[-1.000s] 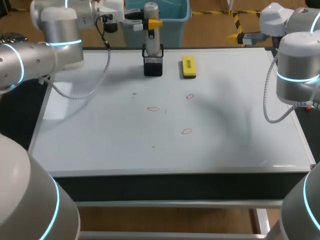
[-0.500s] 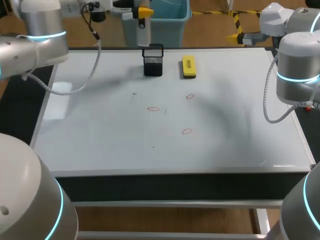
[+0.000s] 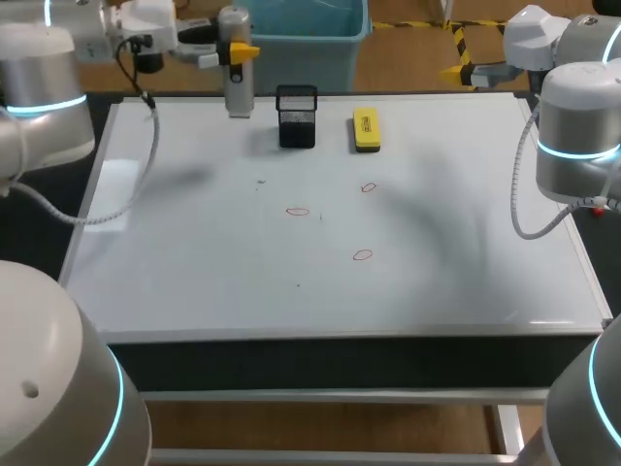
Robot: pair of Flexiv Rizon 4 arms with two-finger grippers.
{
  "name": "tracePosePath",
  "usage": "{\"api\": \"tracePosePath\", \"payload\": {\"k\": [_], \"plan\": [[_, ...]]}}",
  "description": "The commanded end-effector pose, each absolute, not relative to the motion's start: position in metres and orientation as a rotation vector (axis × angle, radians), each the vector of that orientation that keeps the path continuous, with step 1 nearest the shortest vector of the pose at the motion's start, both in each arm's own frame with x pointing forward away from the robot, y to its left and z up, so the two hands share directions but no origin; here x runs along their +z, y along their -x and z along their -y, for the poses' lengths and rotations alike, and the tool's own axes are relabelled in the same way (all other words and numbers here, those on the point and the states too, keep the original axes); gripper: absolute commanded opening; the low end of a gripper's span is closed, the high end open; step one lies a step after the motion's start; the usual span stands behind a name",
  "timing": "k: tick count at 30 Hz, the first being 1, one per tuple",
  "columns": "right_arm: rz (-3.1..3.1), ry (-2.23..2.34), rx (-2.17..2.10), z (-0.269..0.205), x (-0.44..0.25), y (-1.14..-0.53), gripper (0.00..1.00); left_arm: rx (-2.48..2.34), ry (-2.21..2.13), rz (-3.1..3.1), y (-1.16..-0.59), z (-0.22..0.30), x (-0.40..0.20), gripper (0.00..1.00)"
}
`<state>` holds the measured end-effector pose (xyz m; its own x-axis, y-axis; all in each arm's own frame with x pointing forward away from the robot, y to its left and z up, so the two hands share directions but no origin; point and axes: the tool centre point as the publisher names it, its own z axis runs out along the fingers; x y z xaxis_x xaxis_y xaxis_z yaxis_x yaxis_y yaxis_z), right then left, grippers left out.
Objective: Pick up the inspection probe, press it on each red-marked spot on the whiteboard one by one, put down the probe, pick up the eraser, and wipe off all the red marks.
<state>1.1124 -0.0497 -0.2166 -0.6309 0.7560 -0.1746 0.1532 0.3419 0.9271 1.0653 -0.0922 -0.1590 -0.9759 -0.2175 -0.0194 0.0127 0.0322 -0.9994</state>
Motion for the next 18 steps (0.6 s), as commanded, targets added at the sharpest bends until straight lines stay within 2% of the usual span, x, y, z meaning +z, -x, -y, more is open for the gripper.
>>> {"api": "tracePosePath", "payload": {"k": [1, 18], "plan": [[-2.007, -0.791, 1.294, 0.05, -0.217, -1.113, 1.0, -1.964, 0.408, -2.018, -1.043, 0.076, -0.168, 0.0], [-2.007, -0.791, 1.294, 0.05, -0.217, -1.113, 1.0, -1.956, 0.442, -1.916, -1.023, 0.029, -0.214, 0.0]]}}
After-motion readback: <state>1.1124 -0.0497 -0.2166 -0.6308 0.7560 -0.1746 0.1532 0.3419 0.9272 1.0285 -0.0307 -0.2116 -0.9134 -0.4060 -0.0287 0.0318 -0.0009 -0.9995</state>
